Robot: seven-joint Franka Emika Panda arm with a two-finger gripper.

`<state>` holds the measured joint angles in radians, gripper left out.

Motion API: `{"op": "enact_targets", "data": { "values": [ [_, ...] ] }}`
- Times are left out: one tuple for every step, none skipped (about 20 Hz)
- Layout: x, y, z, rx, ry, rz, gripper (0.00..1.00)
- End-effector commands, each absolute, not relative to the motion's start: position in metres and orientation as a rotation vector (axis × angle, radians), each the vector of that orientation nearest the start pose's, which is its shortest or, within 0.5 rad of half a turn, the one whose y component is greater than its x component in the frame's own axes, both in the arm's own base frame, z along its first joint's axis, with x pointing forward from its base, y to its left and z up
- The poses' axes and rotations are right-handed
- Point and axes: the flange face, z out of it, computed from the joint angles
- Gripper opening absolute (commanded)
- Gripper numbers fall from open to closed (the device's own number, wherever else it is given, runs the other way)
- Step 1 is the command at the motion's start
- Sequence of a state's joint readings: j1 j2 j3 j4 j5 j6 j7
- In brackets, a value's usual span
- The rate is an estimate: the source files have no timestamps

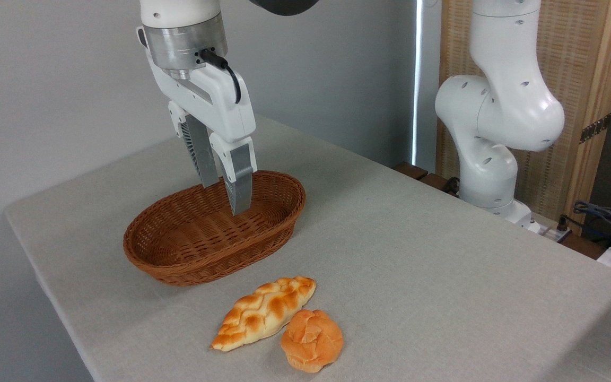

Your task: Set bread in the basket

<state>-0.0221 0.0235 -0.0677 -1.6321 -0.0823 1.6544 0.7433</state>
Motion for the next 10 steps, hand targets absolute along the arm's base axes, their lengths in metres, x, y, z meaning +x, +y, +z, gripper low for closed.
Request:
{"op": "enact_targets", "data": {
  "values": [
    [0.5595,-0.0562,0.5943,-2.991,1.202,-0.062,1.0],
    [0.5592,-0.0556,0.5958,-2.984,1.202,-0.064,1.0],
    [0.5591,-0.0556,0.5957,-2.985,1.2,-0.061,1.0],
    [0.5593,-0.0556,0.5965,-2.985,1.197,-0.066,1.0],
    [0.5595,-0.0556,0.598,-2.982,1.202,-0.071,1.0],
    [0.5596,-0.0556,0.5982,-2.981,1.204,-0.073,1.0],
    [0.5596,-0.0556,0.5982,-2.979,1.208,-0.074,1.0],
    [0.5597,-0.0548,0.5982,-2.975,1.217,-0.074,1.0],
    [0.5595,-0.0556,0.5969,-2.976,1.221,-0.065,1.0],
    [0.559,-0.0549,0.5969,-2.977,1.223,-0.063,1.0]
  ]
}}
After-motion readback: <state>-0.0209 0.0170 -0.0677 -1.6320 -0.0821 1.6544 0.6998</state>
